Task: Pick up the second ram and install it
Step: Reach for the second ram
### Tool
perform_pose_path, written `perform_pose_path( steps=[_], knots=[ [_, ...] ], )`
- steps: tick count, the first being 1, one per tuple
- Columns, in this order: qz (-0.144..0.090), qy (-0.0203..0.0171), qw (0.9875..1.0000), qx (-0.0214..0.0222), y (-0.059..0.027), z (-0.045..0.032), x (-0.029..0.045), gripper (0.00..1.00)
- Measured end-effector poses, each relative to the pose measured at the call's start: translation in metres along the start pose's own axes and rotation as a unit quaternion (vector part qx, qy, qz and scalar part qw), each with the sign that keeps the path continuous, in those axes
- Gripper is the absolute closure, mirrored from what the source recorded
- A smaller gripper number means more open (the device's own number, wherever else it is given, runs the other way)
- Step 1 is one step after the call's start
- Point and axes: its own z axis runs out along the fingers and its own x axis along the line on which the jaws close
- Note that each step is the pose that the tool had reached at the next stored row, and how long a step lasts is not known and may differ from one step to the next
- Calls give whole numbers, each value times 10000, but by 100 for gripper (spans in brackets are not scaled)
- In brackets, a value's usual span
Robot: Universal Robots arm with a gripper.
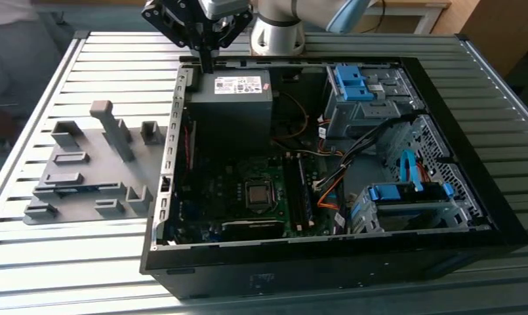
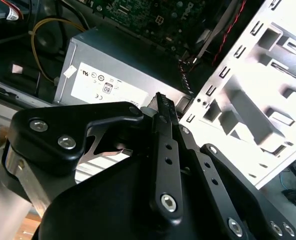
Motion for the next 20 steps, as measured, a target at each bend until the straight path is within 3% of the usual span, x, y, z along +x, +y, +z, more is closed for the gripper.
perform_pose_path(
  steps=[20],
  knots=[
    [0,1,10000,0,-9,-2,123,89]
  ],
)
